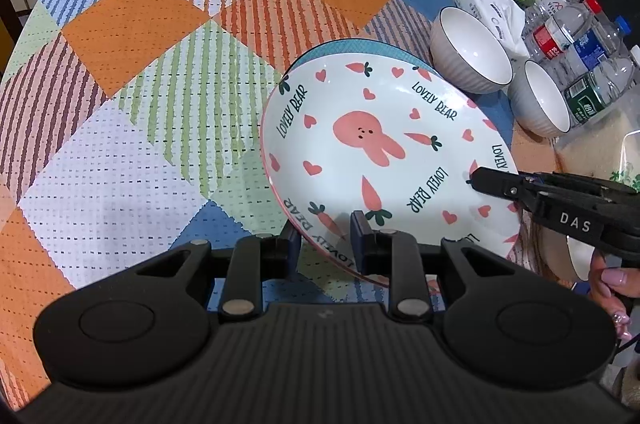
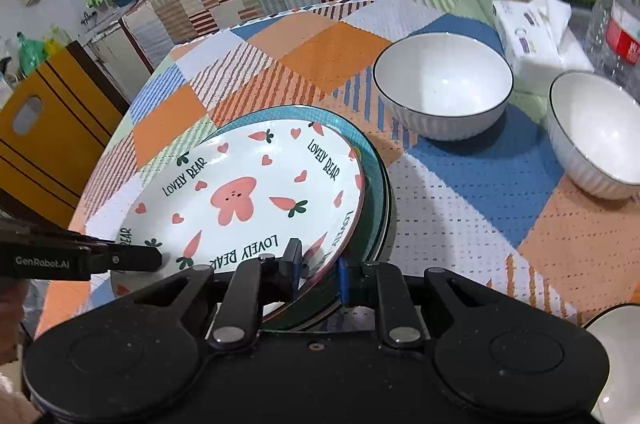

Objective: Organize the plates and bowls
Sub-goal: 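Carry the bunny plate with the left tool onto the plate stack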

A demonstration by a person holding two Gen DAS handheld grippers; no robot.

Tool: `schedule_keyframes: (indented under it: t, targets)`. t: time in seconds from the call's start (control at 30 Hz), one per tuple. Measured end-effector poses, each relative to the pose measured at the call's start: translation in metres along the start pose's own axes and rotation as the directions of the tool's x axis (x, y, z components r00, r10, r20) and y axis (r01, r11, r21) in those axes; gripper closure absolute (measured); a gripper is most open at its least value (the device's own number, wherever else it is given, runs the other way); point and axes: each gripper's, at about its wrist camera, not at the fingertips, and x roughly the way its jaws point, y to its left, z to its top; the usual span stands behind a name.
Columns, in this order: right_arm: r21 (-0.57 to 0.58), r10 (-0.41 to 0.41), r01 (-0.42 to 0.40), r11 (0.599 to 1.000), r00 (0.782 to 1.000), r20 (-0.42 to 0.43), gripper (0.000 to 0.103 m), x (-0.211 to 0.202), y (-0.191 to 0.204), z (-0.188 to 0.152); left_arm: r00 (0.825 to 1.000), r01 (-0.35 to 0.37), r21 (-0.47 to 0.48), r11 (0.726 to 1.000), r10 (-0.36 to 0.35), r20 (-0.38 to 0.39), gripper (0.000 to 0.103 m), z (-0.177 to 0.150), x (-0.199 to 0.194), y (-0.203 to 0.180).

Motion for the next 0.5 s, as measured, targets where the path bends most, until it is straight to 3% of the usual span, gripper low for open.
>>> schedule_keyframes:
  t: [0.27,0.5]
  targets:
    - [-0.095,-0.137,0.136,0.986,0.99,-0.007,0.076,-0.001,0.024,0.005,1.0,0.004,-0.03,1.0,-0.004,-0.022,0.079,0.001,0.004,0.0]
    - [-0.121,-0.245,0.242,0.963,0.969,-0.012,0.071,0.008,0.032,-0.001,0.998,-0.007,-0.032,0.999,0.005,-0.059,0.079,-0.003,0.011,-0.007]
